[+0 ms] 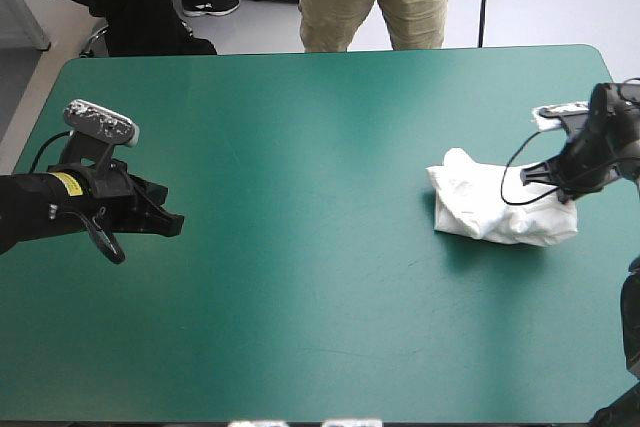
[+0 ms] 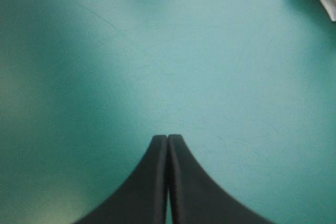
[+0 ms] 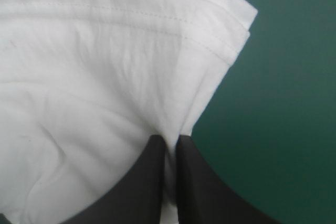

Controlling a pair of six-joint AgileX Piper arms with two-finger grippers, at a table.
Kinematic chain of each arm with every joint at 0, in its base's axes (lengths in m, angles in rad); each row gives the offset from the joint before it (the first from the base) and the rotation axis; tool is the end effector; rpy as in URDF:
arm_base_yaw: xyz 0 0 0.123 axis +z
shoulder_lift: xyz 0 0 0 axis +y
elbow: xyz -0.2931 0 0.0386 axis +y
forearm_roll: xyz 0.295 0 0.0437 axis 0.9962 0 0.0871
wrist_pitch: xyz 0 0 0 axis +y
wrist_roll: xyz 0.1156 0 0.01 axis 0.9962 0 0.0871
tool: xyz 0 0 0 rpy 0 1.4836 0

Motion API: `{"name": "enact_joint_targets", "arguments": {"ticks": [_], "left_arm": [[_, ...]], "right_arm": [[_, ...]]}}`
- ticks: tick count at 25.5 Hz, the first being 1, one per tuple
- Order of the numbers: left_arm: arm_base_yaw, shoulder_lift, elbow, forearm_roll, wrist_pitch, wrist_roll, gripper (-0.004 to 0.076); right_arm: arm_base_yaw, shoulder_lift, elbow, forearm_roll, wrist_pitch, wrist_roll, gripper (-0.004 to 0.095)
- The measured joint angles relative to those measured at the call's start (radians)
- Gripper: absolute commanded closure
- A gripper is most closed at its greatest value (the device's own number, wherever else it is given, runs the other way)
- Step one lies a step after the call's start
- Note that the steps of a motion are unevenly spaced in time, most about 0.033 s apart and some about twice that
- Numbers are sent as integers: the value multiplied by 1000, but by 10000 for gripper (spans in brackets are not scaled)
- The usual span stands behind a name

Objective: Fold the cloth

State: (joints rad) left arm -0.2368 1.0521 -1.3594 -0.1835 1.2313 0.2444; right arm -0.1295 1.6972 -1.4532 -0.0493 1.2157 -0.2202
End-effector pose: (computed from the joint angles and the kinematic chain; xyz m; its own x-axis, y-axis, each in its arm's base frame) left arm 0.2219 -0.0741 0.4430 -0.6439 0.3395 -0.6857 0.4686 0.8834 -0.0026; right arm 0.3908 -0.0563 0.2664 -0.9773 -0.1096 -0.1812 -0.0944 0.9914 -0.0904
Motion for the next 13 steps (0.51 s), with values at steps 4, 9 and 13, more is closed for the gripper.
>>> {"name": "enact_joint_targets", "arguments": {"ticks": [4,9,13], "left_arm": [[0,0,0,0,0,0,741],[0,-12,0,13,0,-1,741],[0,-61,1,83,0,-38,741]], "right_arm": [[-110,-4,119,-11,1,0,833],[-127,-24,179,-33,-12,6,486],[-127,-106,179,-32,-29,23,333]]}}
